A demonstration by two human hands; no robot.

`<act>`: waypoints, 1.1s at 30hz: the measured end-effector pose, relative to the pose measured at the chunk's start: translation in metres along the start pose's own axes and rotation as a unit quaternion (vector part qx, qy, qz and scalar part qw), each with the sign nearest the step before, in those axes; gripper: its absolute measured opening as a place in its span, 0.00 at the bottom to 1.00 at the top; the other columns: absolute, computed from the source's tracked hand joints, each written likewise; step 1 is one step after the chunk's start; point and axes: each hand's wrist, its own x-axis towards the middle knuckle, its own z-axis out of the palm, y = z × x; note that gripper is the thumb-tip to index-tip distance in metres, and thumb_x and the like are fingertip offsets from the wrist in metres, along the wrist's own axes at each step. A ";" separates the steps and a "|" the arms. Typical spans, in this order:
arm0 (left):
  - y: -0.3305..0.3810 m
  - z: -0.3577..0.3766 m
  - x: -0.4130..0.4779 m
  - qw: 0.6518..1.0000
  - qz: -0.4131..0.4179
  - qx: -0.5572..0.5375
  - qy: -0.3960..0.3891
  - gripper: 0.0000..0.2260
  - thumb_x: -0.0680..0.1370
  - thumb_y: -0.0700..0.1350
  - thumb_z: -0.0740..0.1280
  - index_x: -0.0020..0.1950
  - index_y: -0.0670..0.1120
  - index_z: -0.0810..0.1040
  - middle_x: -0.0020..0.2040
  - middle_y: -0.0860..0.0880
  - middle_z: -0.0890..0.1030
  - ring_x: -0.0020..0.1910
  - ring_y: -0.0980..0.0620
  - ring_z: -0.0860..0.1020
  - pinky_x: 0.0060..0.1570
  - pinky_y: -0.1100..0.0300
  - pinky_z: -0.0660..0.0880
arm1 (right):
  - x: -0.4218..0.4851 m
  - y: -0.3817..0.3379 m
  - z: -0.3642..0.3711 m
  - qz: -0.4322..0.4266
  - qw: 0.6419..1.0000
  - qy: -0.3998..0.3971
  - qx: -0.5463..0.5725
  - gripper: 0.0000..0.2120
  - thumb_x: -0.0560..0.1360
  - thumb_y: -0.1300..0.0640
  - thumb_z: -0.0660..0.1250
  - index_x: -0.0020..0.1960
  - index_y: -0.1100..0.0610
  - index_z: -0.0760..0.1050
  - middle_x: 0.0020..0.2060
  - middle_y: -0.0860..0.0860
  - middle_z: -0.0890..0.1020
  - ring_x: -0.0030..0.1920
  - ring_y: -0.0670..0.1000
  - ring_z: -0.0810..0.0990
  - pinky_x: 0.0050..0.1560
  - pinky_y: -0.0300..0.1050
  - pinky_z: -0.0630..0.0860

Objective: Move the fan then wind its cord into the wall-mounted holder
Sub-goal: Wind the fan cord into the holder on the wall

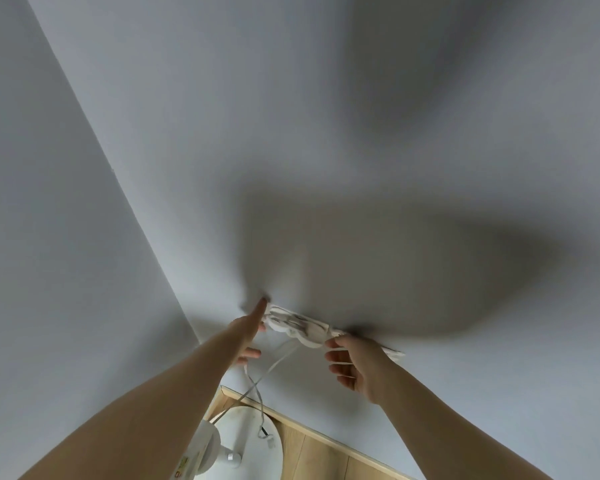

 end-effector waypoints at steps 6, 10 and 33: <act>-0.012 0.028 -0.004 0.988 -0.070 -0.103 -0.092 0.38 0.73 0.73 0.45 0.62 0.44 0.74 0.65 0.38 0.73 0.55 0.42 0.78 0.58 0.53 0.70 | 0.001 0.002 0.000 -0.005 1.000 0.010 -0.010 0.06 0.77 0.57 0.61 0.42 0.55 0.75 0.39 0.52 0.78 0.38 0.50 0.75 0.39 0.42 0.71; -0.007 0.030 -0.002 0.981 -0.074 -0.146 -0.108 0.36 0.73 0.72 0.44 0.50 0.44 0.76 0.58 0.41 0.76 0.57 0.43 0.75 0.60 0.53 0.69 | -0.002 0.001 0.001 -0.014 0.999 0.014 -0.026 0.06 0.77 0.58 0.61 0.41 0.56 0.74 0.36 0.51 0.76 0.34 0.49 0.72 0.35 0.39 0.67; 0.001 0.048 -0.006 0.918 -0.081 -0.358 -0.148 0.32 0.77 0.67 0.50 0.57 0.39 0.74 0.49 0.43 0.81 0.46 0.46 0.80 0.57 0.50 0.69 | 0.004 0.018 0.005 -0.073 0.976 -0.055 -0.196 0.28 0.80 0.54 0.58 0.77 0.51 0.53 0.75 0.51 0.61 0.74 0.55 0.61 0.70 0.50 0.62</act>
